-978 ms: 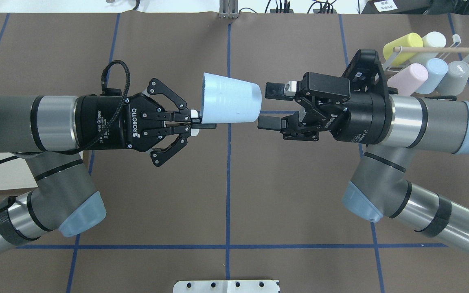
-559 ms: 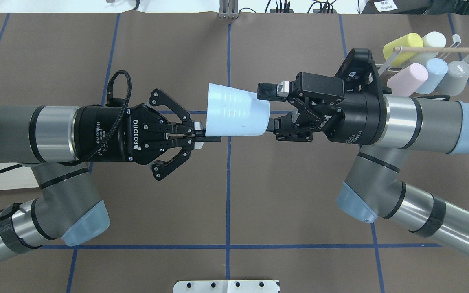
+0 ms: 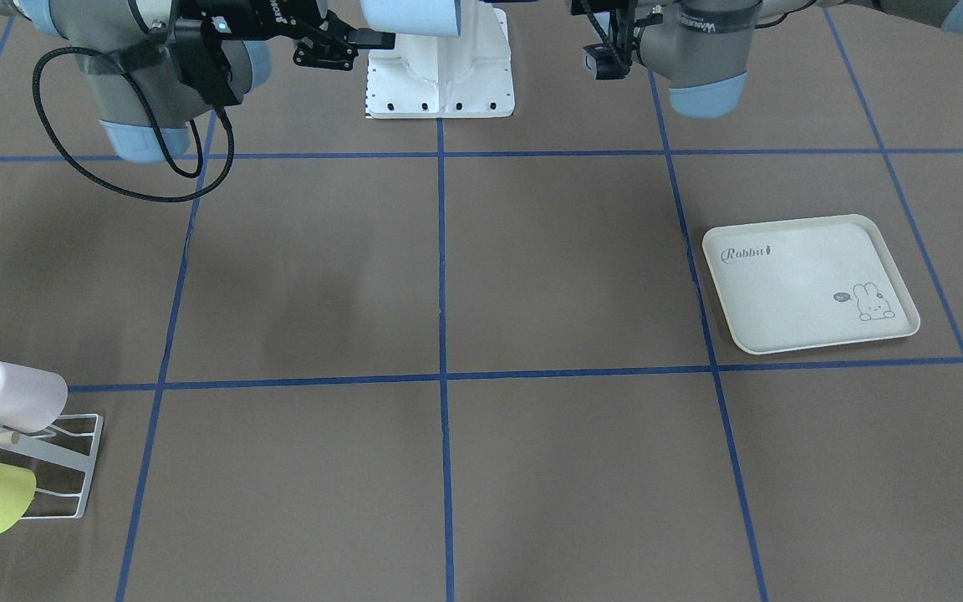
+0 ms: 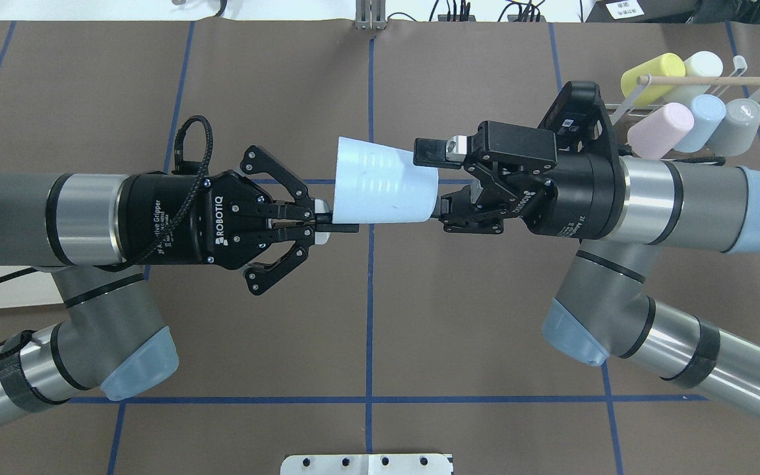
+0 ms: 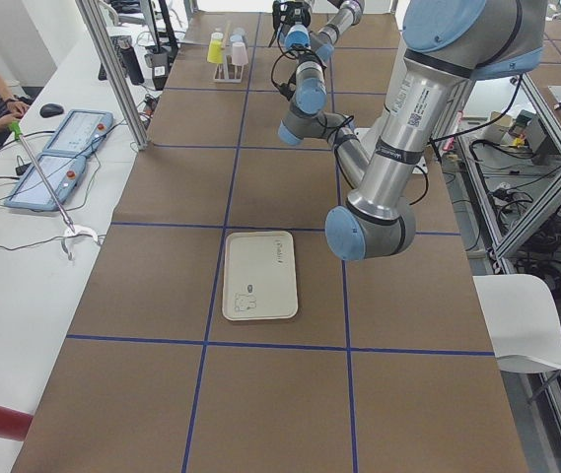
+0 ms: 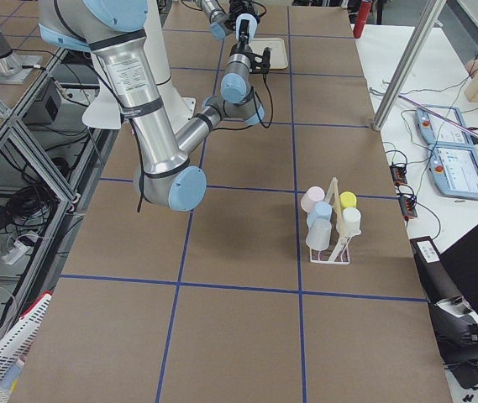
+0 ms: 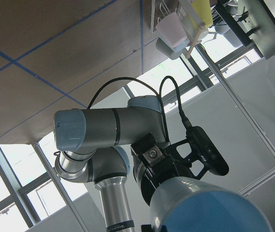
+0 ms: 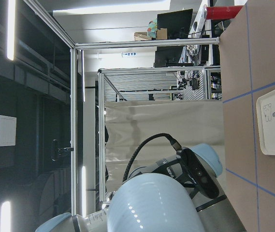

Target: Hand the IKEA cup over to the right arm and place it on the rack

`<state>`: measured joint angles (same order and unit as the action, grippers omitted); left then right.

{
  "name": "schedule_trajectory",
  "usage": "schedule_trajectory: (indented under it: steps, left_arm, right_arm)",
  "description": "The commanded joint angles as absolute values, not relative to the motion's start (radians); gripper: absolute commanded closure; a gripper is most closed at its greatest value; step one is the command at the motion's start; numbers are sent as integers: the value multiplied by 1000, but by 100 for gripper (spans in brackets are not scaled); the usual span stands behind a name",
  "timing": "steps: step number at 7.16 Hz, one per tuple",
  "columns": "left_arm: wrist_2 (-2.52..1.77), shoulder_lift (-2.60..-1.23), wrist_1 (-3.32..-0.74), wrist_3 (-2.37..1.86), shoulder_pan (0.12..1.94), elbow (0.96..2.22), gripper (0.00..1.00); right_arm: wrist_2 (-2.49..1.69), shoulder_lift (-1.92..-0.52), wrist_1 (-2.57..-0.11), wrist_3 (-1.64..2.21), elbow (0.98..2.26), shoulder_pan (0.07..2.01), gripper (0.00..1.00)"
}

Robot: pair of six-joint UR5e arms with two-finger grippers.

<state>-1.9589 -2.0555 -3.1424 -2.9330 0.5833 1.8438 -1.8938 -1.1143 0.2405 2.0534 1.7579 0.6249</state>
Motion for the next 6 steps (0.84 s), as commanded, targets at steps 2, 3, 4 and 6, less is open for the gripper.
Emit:
schedule_trajectory:
  steps: [2,3,4,6]
  left_arm:
    - [-1957,-2056,-3143,-2933,583,1844,100]
    - [-1957,-2056,-3143,-2933,583,1845,100]
    - [-1957,-2054,-3145,-2933,583,1845,100]
    - [-1959,-2046,-3145,-2931,583,1847,84]
  right_arm:
    - [-1891,-1112,245,2054,1758,618,15]
    - [-1891,-1114,247,2054,1758,615,28]
    - [-1891,-1114,247,2054,1759,615,40]
    - [-1893,-1114,248,2051,1759,615,65]
